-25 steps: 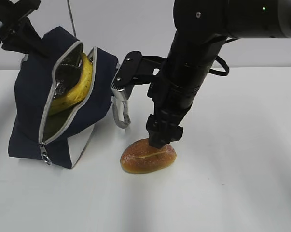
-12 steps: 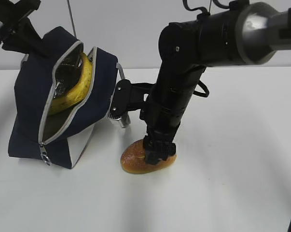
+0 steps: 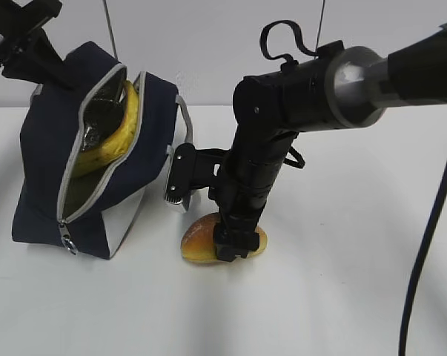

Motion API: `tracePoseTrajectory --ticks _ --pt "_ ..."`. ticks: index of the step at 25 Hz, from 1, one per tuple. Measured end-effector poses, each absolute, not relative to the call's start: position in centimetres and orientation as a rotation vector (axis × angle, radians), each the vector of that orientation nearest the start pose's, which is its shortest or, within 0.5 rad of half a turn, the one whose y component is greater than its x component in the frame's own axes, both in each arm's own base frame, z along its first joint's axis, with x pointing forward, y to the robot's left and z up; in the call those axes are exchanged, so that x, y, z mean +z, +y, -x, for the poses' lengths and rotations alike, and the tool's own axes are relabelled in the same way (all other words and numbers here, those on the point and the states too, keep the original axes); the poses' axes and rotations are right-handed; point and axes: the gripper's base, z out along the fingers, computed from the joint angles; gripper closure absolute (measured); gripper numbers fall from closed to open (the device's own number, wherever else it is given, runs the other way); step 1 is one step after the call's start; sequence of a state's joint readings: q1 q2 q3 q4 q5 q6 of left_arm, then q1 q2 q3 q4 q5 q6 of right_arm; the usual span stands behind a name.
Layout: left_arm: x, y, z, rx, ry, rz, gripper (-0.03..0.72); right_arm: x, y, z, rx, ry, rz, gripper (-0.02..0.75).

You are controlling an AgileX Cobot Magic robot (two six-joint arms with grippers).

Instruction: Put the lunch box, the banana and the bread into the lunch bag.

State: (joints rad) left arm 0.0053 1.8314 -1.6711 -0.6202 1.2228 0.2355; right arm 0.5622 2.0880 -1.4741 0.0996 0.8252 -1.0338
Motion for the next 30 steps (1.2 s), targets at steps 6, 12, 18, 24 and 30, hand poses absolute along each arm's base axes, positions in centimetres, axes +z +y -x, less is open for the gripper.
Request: tracePoseTrajectory --ticks 6,12,18,24,30 --pt "31.8 -4.7 -38.8 -0.791 2.692 -0.134 0.691 15.3 23.1 -35.3 0.043 2.092 2.02 0.162" --pt "31.7 -4.7 -38.8 -0.789 2.693 -0.135 0.691 15.8 23.3 -35.6 0.056 2.108 2.047 0.255" --pt "31.7 -4.7 -38.8 -0.788 2.693 -0.135 0.691 17.3 23.3 -35.4 0.1 2.176 2.102 0.281" --pt "31.7 -4.7 -38.8 -0.788 2.694 -0.136 0.691 22.5 22.3 -34.5 0.024 2.122 2.06 0.285" --pt "31.8 -4.7 -38.8 -0.793 2.692 -0.134 0.691 28.5 21.5 -33.2 -0.019 2.049 1.91 0.285"
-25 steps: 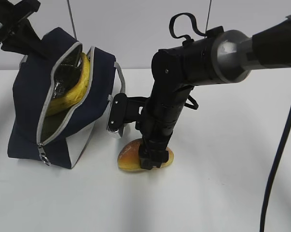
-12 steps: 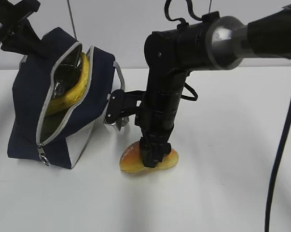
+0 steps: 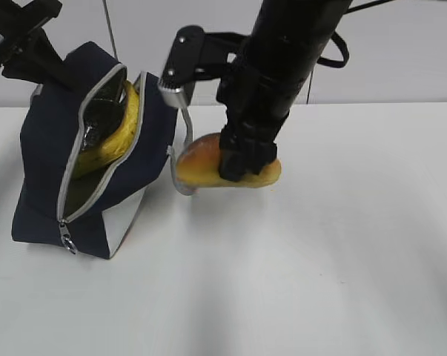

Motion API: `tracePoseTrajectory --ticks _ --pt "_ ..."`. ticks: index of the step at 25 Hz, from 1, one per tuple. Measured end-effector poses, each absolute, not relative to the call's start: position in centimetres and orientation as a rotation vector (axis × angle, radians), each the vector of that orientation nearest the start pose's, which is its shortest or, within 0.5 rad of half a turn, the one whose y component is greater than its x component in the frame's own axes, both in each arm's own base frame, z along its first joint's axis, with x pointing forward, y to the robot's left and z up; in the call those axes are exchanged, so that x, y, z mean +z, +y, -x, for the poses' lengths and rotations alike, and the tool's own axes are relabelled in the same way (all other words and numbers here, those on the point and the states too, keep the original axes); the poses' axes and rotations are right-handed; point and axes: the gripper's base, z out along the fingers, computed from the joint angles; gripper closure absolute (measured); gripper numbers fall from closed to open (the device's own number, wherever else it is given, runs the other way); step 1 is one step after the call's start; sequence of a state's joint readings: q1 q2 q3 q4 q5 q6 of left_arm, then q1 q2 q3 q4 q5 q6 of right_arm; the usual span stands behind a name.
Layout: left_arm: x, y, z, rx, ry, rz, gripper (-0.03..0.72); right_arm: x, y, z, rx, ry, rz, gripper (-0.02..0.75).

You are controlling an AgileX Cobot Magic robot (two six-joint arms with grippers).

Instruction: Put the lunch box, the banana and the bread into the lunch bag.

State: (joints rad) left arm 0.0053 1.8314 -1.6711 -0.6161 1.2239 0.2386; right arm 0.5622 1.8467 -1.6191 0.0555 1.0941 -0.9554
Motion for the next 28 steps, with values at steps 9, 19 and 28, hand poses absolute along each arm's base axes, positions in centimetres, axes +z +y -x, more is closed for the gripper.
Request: tracePoseTrajectory --ticks 9,19,28 --pt "31.8 -4.8 -38.8 -0.811 2.684 -0.13 0.691 32.4 23.7 -34.8 0.242 2.091 1.253 0.288" --pt "31.8 -4.8 -38.8 -0.811 2.684 -0.13 0.691 30.2 27.4 -37.4 0.781 2.116 0.684 0.289" --pt "31.8 -4.8 -38.8 -0.811 2.684 -0.13 0.691 23.0 28.7 -39.4 0.812 2.275 0.628 0.258"
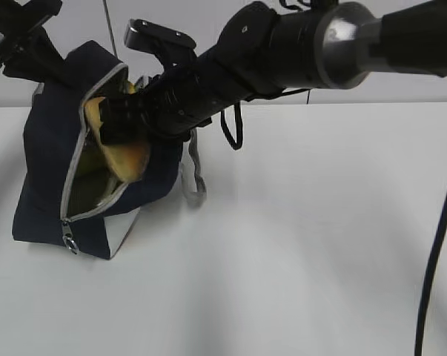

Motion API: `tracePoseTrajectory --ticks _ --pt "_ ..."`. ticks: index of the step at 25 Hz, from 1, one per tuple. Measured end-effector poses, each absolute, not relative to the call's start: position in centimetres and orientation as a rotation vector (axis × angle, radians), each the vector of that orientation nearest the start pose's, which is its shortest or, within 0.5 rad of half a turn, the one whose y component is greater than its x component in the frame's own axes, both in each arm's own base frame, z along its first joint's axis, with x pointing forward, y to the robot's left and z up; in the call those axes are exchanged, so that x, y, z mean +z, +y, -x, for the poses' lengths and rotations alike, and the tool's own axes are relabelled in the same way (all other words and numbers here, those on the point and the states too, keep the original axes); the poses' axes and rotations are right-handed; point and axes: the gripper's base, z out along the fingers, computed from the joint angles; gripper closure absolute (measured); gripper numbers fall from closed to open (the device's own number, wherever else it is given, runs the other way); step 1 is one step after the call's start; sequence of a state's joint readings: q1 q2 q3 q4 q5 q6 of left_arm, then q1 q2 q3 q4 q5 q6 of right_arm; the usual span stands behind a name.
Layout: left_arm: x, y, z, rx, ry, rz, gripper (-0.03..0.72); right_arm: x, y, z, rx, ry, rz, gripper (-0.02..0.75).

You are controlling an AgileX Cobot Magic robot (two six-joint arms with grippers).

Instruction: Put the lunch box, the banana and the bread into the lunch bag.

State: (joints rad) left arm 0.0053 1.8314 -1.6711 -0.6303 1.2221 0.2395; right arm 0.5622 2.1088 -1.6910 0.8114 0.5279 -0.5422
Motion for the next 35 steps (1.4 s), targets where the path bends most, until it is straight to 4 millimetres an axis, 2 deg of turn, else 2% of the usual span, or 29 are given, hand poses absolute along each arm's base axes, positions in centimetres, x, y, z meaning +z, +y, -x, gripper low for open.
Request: tracePoseTrajectory --ticks 3,5,9,13,17,21,28,35 --pt "31.8 -4.8 -38.8 -0.811 2.684 -0.13 0.691 22.2 28.8 -39.5 0.808 2.291 0.631 0.136" --pt "31.8 -4.8 -38.8 -0.812 2.683 -0.129 0.691 22.3 28.9 -39.4 0.805 2.283 0.663 0.097" --pt "31.8 -4.8 -38.8 -0.812 2.683 -0.129 0.691 23.3 29.1 -39.5 0.807 2.254 0.74 0.089" --pt "31.8 -4.8 -38.8 -0.813 2.684 -0.13 0.691 25.6 29.1 -39.3 0.768 2.207 0.843 0.094" --pt "31.8 -4.8 -38.8 -0.813 2.685 -0.13 0.691 27.8 28.3 -38.8 0.657 2.188 0.971 0.144" --pt "31.8 -4.8 -38.8 -0.814 2.686 -0.131 0.691 29.0 26.1 -39.1 0.575 2.295 0.907 0.216" --pt "31.8 -4.9 -38.8 -0.814 2.687 -0.131 0.691 28.9 21.0 -41.3 0.557 2.485 0.584 0.272" --pt "31.8 -4.9 -38.8 -0.814 2.687 -0.131 0.691 28.4 21.2 -41.6 0.639 2.513 0.478 0.274"
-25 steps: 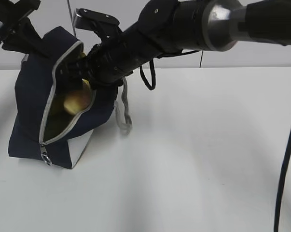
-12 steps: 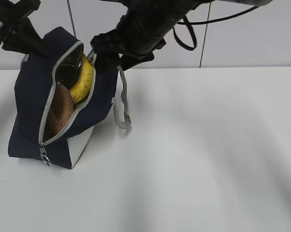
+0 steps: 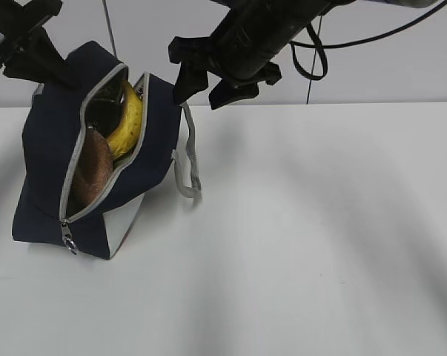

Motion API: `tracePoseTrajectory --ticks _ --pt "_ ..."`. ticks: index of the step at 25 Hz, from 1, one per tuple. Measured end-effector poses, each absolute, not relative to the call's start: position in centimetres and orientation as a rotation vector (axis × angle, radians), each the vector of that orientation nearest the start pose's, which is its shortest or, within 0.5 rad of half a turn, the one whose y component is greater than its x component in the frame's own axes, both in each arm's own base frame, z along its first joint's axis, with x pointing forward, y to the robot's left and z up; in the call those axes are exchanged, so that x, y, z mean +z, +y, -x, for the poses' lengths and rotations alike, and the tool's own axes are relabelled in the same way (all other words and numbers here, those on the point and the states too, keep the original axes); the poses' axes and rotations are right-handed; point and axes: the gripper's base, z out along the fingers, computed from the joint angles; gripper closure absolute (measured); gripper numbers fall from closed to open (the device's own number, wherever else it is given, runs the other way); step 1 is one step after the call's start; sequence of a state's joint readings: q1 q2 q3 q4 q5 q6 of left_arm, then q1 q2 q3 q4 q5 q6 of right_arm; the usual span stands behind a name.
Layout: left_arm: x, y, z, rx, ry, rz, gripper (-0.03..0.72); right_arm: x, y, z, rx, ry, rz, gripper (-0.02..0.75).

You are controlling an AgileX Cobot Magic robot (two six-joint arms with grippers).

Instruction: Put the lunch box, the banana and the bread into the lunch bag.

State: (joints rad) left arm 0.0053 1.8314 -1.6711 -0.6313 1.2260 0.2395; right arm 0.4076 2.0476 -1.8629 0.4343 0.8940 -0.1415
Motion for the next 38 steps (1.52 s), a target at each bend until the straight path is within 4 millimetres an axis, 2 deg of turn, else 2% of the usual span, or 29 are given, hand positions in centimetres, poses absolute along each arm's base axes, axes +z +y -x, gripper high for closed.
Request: tracePoseTrajectory --ticks 6,9,12,16,18,21,26,29,33,38 --pt "31.8 -4.9 -38.8 -0.814 2.687 -0.131 0.691 25.0 22.7 -42.7 0.825 2.562 0.357 0.288" --pt "31.8 -4.9 -38.8 -0.814 2.687 -0.131 0.691 23.7 23.4 -43.2 0.922 2.564 0.298 0.339" --pt "31.8 -4.9 -38.8 -0.814 2.687 -0.131 0.691 22.4 23.9 -43.5 0.992 2.565 0.273 0.451" --pt "31.8 -4.8 -38.8 -0.813 2.687 -0.132 0.691 22.2 24.0 -43.7 0.997 2.545 0.302 0.661" --pt "31.8 -4.8 -38.8 -0.813 2.687 -0.132 0.691 22.3 24.0 -43.7 0.989 2.529 0.329 0.728" --pt "31.9 -5.0 -38.8 -0.836 2.679 -0.126 0.691 23.4 23.9 -43.4 0.981 2.493 0.369 0.744" --pt "32.5 -5.7 -38.8 -0.979 2.619 -0.103 0.691 27.4 23.1 -42.3 0.909 2.418 0.483 0.746" --pt "32.9 -6.9 -38.8 -1.06 2.576 -0.113 0.691 30.0 21.7 -41.9 0.843 2.398 0.55 0.746" --pt "33.4 -9.5 -38.9 -1.118 2.511 -0.143 0.691 32.7 19.2 -42.0 0.756 2.417 0.582 0.748" --pt "33.6 -12.5 -38.8 -1.109 2.451 -0.179 0.691 33.0 16.7 -42.2 0.57 2.51 0.61 0.748"
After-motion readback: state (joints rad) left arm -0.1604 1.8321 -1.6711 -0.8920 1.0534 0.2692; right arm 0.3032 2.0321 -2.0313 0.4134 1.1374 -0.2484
